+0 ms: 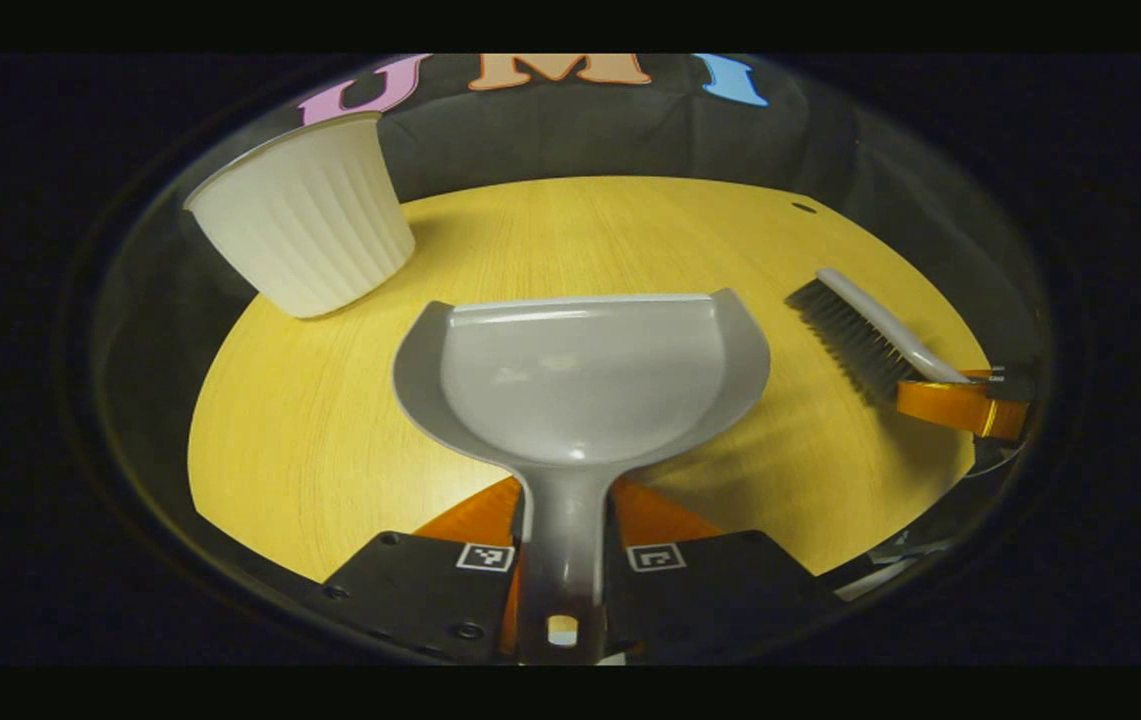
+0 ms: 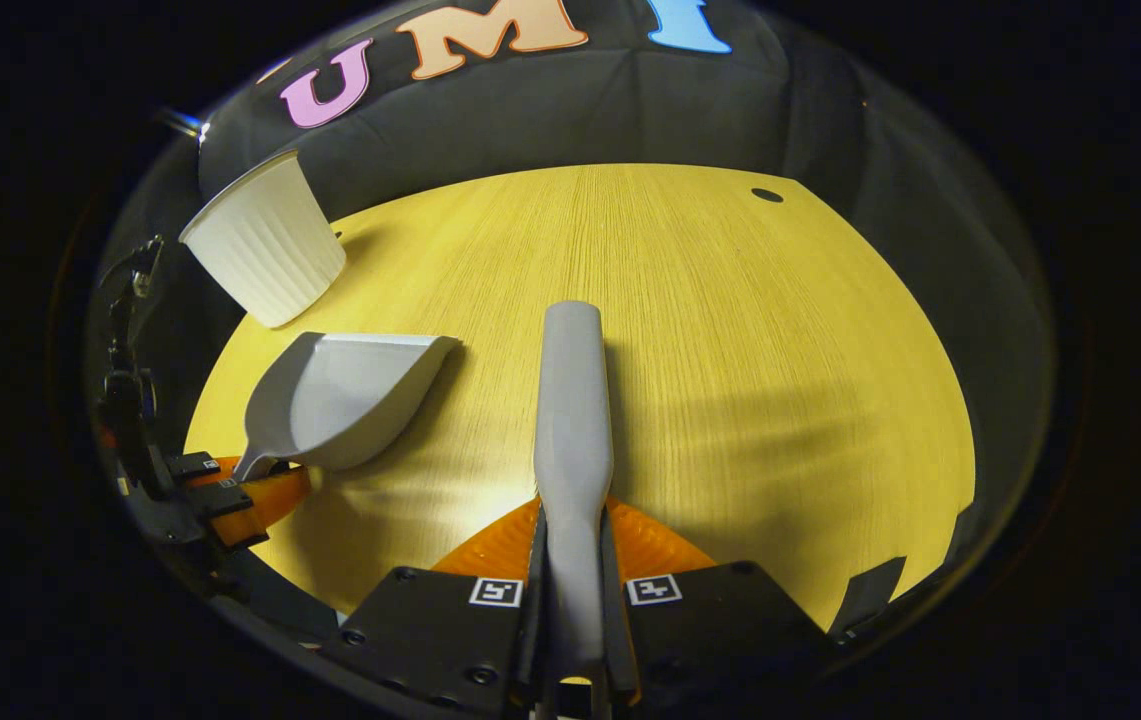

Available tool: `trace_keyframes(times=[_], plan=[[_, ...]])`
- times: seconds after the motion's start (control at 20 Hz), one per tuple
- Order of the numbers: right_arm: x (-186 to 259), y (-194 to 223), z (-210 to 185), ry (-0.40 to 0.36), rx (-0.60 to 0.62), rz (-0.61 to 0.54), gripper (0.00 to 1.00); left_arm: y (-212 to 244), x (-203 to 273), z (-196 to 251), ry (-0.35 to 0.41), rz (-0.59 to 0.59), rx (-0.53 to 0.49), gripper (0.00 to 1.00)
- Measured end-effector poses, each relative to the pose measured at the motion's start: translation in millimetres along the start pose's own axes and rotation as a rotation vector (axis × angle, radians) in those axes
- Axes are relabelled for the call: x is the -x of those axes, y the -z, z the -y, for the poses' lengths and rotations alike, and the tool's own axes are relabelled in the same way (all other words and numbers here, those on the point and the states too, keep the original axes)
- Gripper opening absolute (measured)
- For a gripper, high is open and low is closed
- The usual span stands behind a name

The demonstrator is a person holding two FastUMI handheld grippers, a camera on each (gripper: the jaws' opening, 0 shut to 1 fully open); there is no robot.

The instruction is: Pick up the small broom and dustpan from the desktop, sweep the trash into the dustpan with the broom, and then empty the trash into the garbage bin.

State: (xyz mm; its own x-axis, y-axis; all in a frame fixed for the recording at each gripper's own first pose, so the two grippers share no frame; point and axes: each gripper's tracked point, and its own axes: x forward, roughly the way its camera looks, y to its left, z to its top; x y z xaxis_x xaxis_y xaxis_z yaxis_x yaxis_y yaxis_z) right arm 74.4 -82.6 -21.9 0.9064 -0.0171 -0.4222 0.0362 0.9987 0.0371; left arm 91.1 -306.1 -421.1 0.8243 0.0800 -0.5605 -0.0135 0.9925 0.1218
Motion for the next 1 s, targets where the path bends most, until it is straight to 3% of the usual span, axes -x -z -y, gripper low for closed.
trace_keyframes(times=[0.3,0.4,0.45,0.5,0.6,0.7,0.75,0.8,1.0], plan=[[-3,13,-10,-0.042,0.010,-0.050,0.26,2,-2,0,-0.027,0.001,-0.018,0.31],[-4,16,-12,-0.050,0.024,-0.058,0.36,5,-3,-1,-0.034,0.000,-0.029,0.38],[-3,16,-11,-0.048,0.027,-0.060,0.44,5,-1,1,-0.033,0.000,-0.031,0.32],[1,17,-11,-0.056,0.028,-0.063,0.45,5,0,1,-0.038,0.004,-0.032,0.38],[3,16,-13,-0.066,0.028,-0.058,0.55,4,2,6,-0.031,0.027,-0.038,0.47],[3,15,-15,-0.076,0.024,-0.050,0.75,1,11,8,-0.034,0.051,-0.046,0.80],[5,13,-16,-0.081,0.019,-0.044,0.77,0,14,5,-0.047,0.063,-0.054,0.90],[7,11,-16,-0.087,0.012,-0.033,0.89,-3,18,1,-0.066,0.078,-0.063,0.91],[42,-21,-28,-0.163,-0.067,0.082,0.90,-30,48,-6,-0.105,0.213,-0.072,0.94]])
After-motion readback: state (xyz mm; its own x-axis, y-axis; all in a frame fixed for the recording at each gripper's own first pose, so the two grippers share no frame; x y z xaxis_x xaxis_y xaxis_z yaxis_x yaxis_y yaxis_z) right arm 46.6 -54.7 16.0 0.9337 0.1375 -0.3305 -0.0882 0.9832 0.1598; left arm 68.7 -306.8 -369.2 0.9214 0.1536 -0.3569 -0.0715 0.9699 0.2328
